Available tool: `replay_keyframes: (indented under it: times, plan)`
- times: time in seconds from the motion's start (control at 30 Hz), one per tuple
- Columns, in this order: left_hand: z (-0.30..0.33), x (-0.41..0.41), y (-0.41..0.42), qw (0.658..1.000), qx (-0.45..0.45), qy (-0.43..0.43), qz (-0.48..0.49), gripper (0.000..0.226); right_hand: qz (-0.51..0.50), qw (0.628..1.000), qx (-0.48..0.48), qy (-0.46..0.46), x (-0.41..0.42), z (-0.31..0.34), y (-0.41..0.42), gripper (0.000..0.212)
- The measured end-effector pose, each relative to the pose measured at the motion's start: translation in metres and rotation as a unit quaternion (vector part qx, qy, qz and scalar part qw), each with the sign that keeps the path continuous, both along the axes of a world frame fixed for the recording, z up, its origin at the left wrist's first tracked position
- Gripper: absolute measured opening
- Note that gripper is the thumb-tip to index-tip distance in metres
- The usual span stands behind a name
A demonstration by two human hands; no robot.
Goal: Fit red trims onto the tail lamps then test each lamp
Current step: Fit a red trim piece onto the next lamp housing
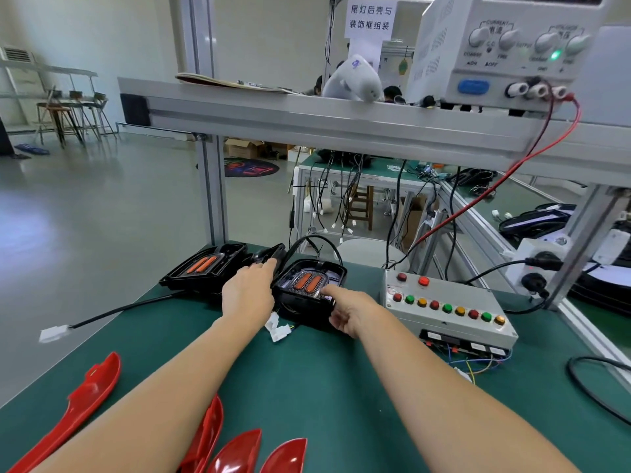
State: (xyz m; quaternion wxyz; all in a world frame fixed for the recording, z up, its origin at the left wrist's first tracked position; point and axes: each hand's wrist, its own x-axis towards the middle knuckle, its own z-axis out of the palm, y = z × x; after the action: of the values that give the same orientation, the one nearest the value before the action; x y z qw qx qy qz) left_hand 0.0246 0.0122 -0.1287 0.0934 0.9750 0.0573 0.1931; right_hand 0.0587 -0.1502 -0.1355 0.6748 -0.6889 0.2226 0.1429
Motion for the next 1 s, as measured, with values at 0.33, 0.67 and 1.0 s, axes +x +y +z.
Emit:
replay_keyframes:
  times: [0.33,0.67,1.0]
  plan:
    - [-0.003,-0.001,-0.007,0.999,0.025,0.022,-0.003,0.059,-0.042,0.994,0.065,-0.08,-0.028,0.006,-0.028,0.023]
    - [-0.008,-0.004,-0.017,0.996,0.086,0.029,-0.002,0.058,0.037,0.988,0.023,-0.15,-0.078,0.038,-0.085,0.02]
    - [0.009,-0.029,-0.061,1.0,-0.001,0.015,-0.019,0.04,0.041,0.979,0.112,-0.167,-0.122,0.038,-0.115,0.022]
